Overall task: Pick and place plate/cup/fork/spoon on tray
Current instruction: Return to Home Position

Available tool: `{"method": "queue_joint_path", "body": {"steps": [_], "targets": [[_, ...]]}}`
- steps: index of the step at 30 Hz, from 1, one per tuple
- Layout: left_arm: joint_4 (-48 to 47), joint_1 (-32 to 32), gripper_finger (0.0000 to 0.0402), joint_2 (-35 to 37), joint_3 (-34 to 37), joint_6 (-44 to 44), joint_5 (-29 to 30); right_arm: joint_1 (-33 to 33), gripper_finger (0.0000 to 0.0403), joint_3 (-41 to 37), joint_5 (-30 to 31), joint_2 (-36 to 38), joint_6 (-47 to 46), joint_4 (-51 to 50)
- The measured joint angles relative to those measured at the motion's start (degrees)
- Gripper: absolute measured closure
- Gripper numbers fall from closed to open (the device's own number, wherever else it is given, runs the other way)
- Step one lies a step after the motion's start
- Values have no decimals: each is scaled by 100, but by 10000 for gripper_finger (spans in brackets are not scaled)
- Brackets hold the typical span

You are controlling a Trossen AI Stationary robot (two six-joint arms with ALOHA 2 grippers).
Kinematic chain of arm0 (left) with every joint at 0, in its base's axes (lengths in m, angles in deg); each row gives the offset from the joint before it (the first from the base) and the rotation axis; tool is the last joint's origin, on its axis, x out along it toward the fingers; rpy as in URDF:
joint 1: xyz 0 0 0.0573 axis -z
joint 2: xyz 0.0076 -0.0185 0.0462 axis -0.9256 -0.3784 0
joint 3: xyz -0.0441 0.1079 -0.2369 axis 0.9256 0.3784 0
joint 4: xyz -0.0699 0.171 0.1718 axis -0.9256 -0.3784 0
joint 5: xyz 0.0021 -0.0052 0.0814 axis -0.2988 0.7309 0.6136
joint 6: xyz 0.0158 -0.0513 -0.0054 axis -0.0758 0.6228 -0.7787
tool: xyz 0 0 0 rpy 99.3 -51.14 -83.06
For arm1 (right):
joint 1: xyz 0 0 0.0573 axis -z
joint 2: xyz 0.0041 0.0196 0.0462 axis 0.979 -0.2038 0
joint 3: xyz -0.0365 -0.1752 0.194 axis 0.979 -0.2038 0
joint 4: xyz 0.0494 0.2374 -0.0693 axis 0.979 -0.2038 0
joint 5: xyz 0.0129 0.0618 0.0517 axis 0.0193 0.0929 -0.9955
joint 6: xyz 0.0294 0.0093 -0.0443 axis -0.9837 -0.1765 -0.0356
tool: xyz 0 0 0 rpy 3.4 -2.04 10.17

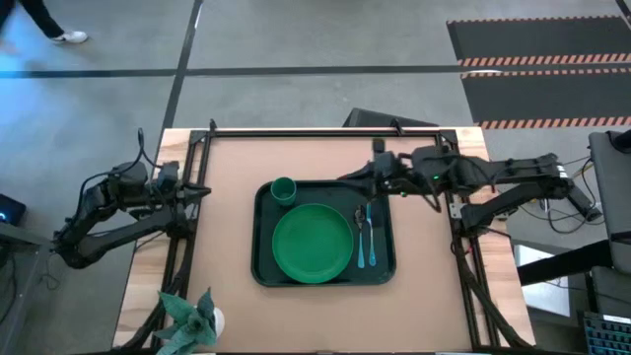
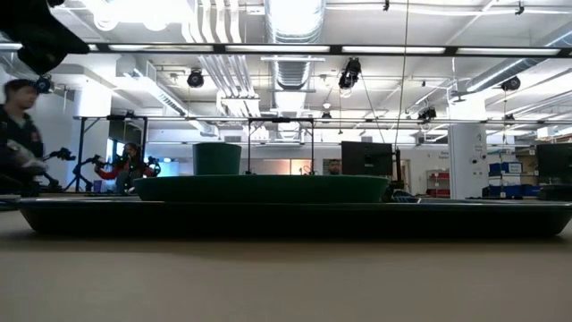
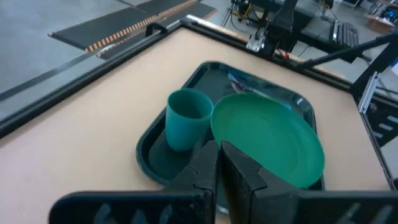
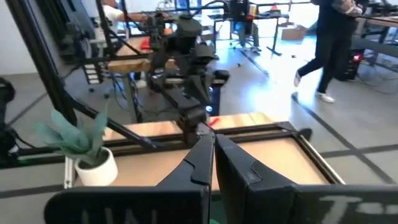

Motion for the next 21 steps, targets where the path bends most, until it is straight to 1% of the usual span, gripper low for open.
{"method": "queue_joint_path", "body": {"steps": [2, 6, 10, 13, 17, 21], "targets": [[-230, 0, 402, 108, -17, 0, 1, 0, 394, -146, 39, 179, 54, -86], [-555, 0, 402, 366, -146, 34, 0, 0, 394, -679, 62, 555, 78, -65], [-575, 0, 402, 656, -335, 150, -6, 0, 394, -1366, 541, 1034, -131, -5], [-582, -2, 402, 799, -463, 164, -7, 4, 394, -1988, 643, 1496, -102, 320], [-546, 0, 402, 749, -641, 312, -15, 4, 394, -2802, 644, 2191, -84, 743], [-515, -1, 402, 664, -640, 312, -26, 13, 394, -3503, 754, 2892, -226, 778]]}}
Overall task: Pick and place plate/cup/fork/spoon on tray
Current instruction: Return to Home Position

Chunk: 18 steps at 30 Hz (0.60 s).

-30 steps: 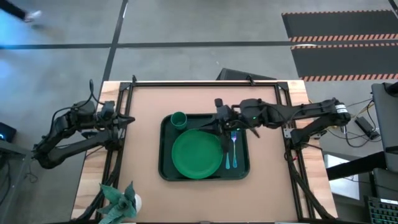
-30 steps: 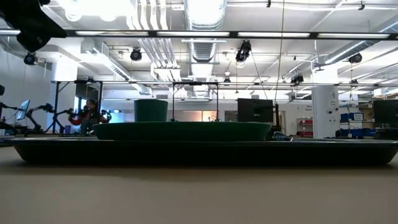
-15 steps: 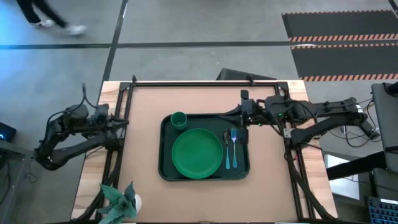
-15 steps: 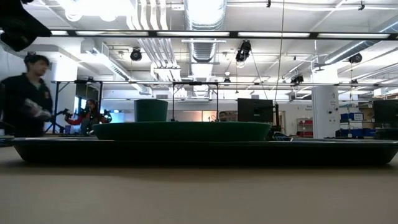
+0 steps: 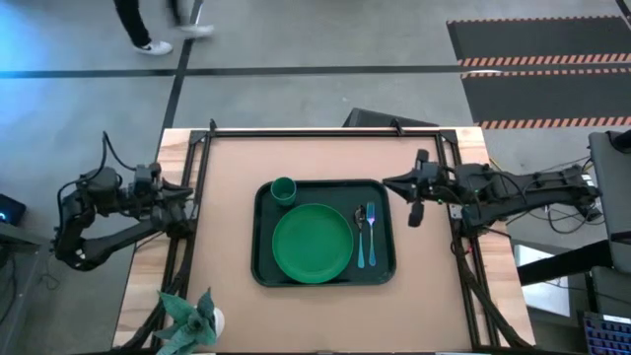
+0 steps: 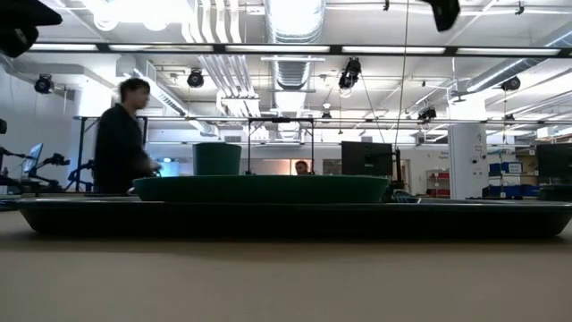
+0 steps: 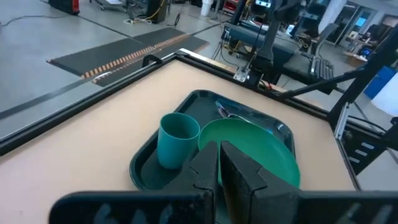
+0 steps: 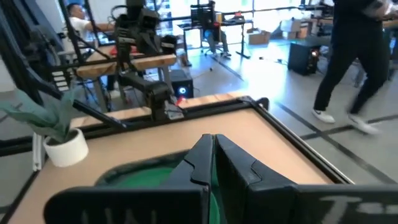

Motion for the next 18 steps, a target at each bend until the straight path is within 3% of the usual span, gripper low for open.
{"method": "queue_joint_path", "body": {"steps": [5, 11, 18], "targets": [[375, -1, 402, 17, 244, -194, -50, 0, 394, -731, 161, 633, 164, 90], [1378, 1, 402, 44, 886, -770, -917, 2, 394, -1457, 592, 1497, 207, 97], [1877, 1, 402, 48, 1491, -450, -1199, 2, 394, -2298, 592, 2918, 112, 95]]}}
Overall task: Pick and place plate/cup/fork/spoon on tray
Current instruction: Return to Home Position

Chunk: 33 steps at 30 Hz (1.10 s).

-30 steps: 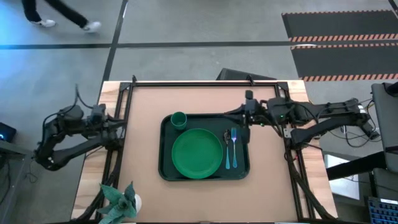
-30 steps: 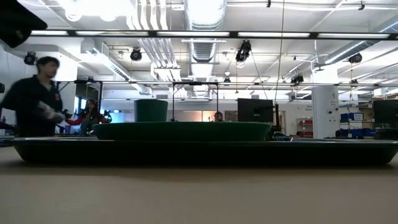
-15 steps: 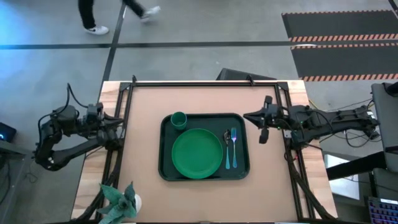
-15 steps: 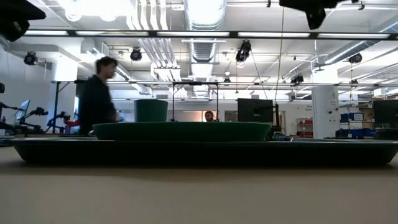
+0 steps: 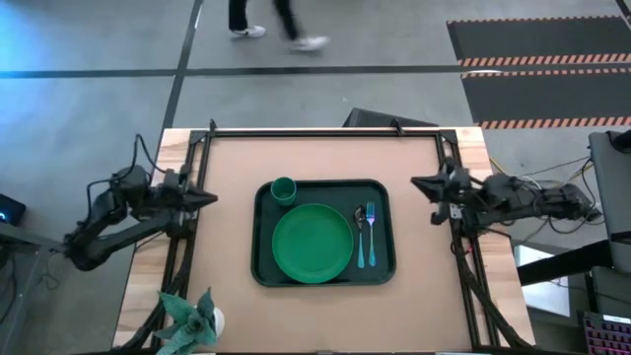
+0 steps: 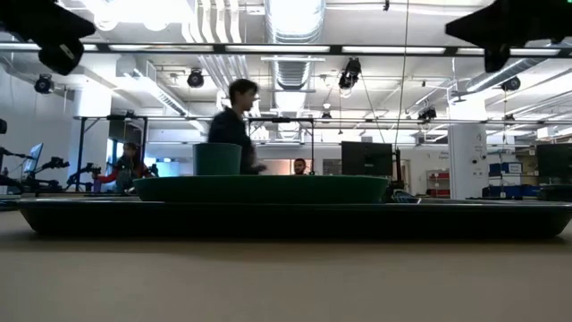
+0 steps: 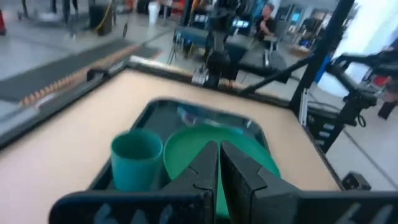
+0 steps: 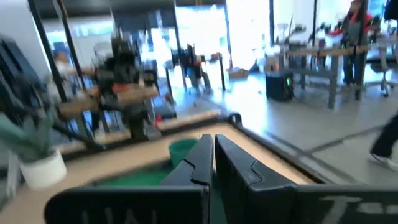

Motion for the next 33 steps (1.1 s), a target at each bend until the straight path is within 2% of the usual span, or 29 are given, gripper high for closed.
{"method": "queue_joint_path", "body": {"steps": [4, 8, 13, 16, 23, 28, 33], "targets": [[1165, 2, 402, 45, 539, 33, -274, -2, 394, -337, 18, 596, -86, 83], [2453, 11, 402, 11, 1467, 577, -272, -2, 394, -589, 26, 901, -156, -24], [4492, 243, 402, -133, 2543, 1545, -865, -2, 394, -622, 43, 931, -320, -14], [5371, 579, 402, -220, 2823, 1729, -902, -2, 394, -551, 46, 798, -443, 9], [5470, 1525, 402, -436, 2904, 1510, -12, -2, 394, -318, 45, 377, -517, 13], [5407, 2128, 402, -820, 2911, 1248, 786, -2, 394, -204, 88, 22, -243, 6], [5408, 2273, 402, -1214, 2911, 1019, 1122, -2, 394, -286, 626, -256, -212, -86]]}}
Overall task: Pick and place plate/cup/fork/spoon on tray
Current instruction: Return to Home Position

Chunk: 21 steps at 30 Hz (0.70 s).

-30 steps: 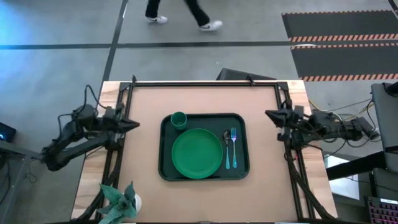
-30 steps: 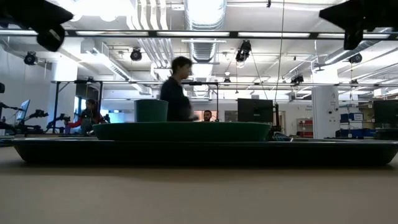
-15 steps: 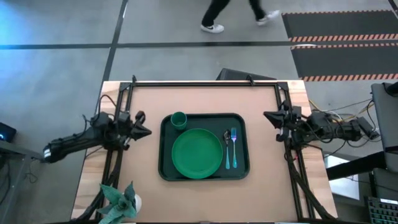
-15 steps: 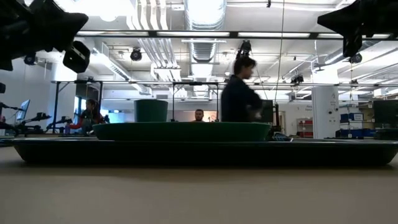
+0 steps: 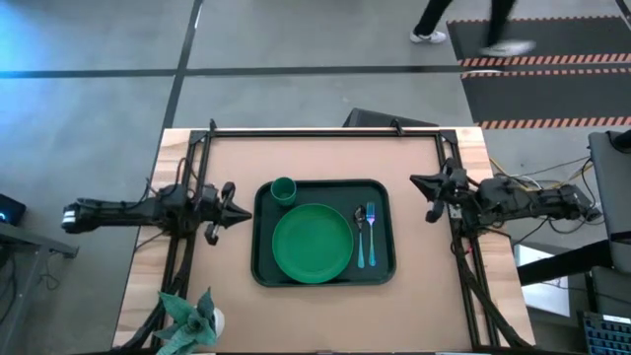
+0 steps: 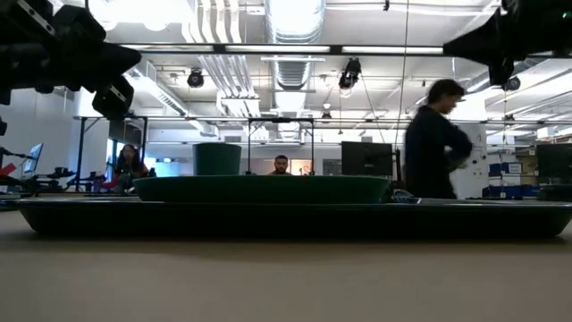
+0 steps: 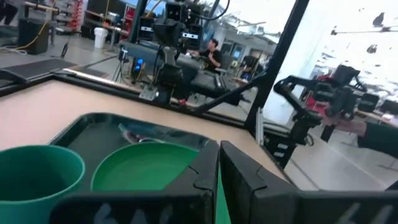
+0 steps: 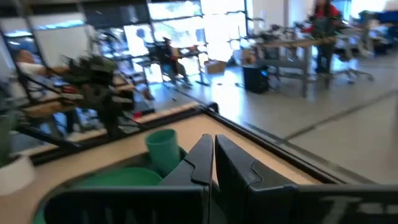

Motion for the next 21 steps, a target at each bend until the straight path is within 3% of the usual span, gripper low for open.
{"method": "queue_joint_path", "body": {"steps": [7, 17, 21], "targets": [[-289, 2, 402, -62, 0, -134, 14, 2, 394, -366, 168, 125, -370, 5], [-1053, 2, 402, 715, -2, -333, 15, 2, 394, -643, 187, 904, 186, -34], [-1406, 2, 402, 986, -2, -319, 28, 2, 394, -869, 421, 1099, -341, -440]]}}
